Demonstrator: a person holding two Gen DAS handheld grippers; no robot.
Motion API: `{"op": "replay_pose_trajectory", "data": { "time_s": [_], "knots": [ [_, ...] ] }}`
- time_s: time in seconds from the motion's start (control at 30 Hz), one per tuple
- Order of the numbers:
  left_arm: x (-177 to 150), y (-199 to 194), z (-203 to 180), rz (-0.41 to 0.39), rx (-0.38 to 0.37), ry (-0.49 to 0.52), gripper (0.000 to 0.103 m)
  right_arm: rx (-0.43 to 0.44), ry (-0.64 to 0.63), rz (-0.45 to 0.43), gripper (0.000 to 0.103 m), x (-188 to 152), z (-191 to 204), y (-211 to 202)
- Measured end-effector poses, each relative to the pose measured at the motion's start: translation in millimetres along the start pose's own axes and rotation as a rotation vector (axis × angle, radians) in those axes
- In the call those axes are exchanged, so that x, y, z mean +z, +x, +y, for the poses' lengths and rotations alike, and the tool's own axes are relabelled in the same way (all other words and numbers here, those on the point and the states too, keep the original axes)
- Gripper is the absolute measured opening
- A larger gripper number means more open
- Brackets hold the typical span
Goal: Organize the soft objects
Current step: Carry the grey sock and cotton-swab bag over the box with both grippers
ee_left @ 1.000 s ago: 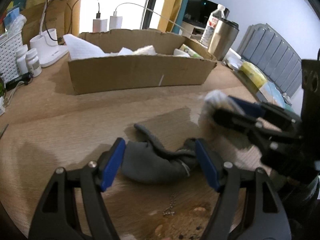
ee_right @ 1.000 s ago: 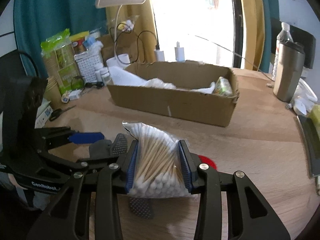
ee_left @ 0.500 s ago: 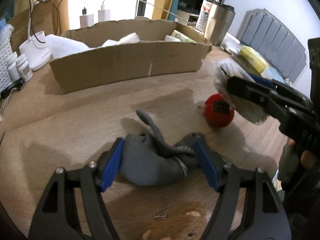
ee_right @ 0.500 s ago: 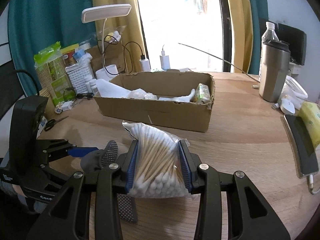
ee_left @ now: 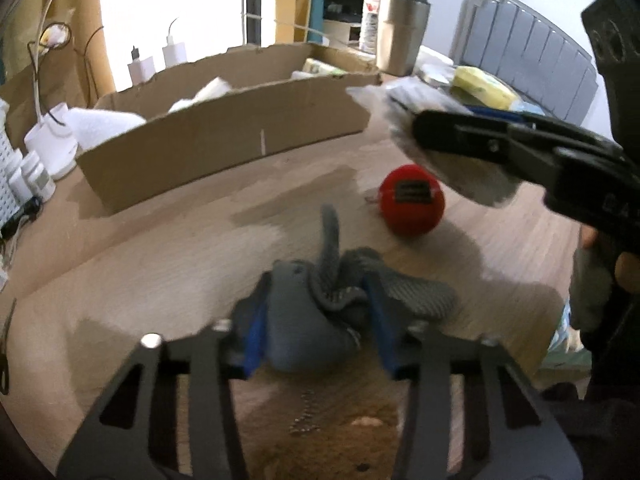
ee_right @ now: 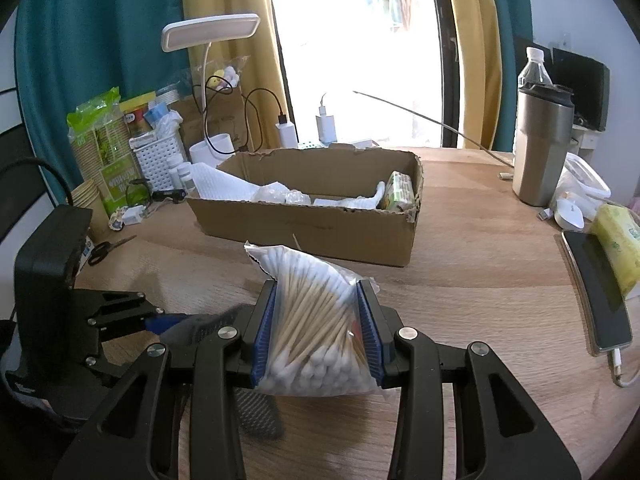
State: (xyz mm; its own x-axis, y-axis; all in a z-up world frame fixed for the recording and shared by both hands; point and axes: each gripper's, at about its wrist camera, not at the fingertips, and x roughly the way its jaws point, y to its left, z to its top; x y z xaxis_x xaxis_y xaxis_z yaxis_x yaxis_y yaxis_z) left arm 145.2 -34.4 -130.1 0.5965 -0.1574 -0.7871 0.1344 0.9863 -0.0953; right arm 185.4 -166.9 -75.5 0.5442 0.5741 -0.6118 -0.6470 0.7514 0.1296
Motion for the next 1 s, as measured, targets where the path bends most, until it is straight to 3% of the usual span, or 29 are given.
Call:
{"op": "replay_pose_trajectory", "data": {
  "time_s": [0.23, 1.0],
  "knots": [
    [5.3, -21.6, 10.0, -0.087, 0.010, -0.022, 0.033, -0.004, -0.006, -0.006, 0.041, 2.2, 1.4, -3.4],
    [35.8, -40.3, 36.6, -0.198, -0.036, -0.080, 0.033, -0.028, -0.037, -0.016, 0.041, 27.7, 6.5, -0.9]
  ]
}}
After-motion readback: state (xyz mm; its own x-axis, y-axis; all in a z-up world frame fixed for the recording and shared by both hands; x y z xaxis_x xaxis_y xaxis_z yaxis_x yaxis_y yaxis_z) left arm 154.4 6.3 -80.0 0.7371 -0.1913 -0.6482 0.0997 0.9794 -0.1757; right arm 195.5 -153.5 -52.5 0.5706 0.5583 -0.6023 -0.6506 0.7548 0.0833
